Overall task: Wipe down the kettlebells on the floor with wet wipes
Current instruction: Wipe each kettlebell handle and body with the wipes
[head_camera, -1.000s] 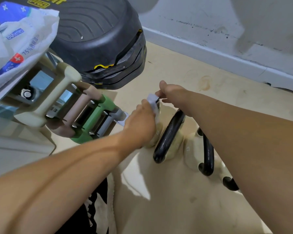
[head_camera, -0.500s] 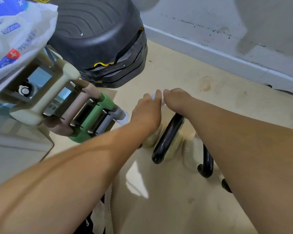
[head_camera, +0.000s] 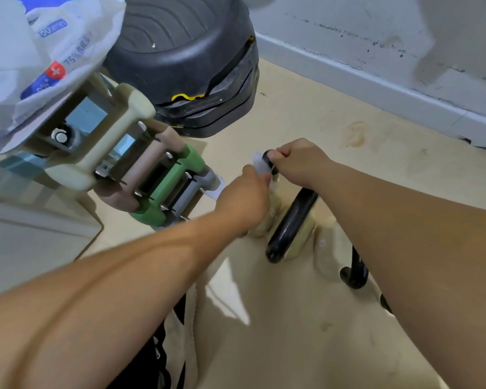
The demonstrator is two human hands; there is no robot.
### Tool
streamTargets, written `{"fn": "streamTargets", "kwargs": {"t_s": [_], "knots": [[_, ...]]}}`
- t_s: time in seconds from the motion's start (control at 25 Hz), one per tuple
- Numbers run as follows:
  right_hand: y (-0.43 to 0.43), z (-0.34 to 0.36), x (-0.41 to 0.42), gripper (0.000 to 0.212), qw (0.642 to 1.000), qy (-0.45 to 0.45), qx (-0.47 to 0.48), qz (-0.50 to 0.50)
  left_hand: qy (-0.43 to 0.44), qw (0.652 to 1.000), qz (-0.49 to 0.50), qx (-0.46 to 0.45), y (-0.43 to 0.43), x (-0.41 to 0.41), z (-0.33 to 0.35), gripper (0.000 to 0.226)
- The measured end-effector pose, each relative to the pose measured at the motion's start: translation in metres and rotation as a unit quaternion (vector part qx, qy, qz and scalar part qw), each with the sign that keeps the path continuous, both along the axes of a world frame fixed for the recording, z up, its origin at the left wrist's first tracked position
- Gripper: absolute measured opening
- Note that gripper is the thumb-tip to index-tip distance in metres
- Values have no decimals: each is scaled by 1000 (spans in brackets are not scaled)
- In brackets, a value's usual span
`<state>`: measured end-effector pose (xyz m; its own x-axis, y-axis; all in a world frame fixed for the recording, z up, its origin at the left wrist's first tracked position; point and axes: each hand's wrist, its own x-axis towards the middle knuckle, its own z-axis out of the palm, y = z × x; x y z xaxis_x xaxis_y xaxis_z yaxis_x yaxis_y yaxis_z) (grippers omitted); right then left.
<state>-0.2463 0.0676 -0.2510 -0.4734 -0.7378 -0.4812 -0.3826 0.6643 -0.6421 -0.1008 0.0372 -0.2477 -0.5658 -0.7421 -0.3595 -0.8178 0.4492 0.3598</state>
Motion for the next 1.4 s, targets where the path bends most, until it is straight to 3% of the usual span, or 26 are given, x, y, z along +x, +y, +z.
{"fn": "streamTargets", "kwargs": {"t_s": [0.08,0.16,0.2,0.36,0.48,0.6,0.72,0.88,1.04,1.16,1.4], "knots": [[-1,2,-2,41,1000,-13,2,-2,13,993,17,115,-24,-23,7,32],[-2,9,-3,50,1000,-11,21,8,82,969,45,230,-33,-27,8,44],[-3,11,-5,52,999,-10,27,15,106,963,44,243,-33,-24,8,49],[-8,17,2,52,996,30,65,54,153,981,33,115,2,32,-18,32],[-9,16,7,60,990,72,87,84,215,973,69,42,46,71,-38,44],[-8,15,10,66,986,85,97,110,202,973,106,28,58,73,-44,49],[-9,14,16,66,980,106,105,130,121,988,99,9,40,54,-30,38],[-12,12,21,62,979,116,113,123,31,991,107,78,-4,2,-3,35],[-6,18,15,58,984,104,57,130,128,978,91,139,8,36,-14,45],[-6,20,11,62,987,88,56,120,232,962,106,94,45,76,-41,27],[-6,19,15,58,989,80,49,112,178,975,121,57,63,92,-45,40]]}}
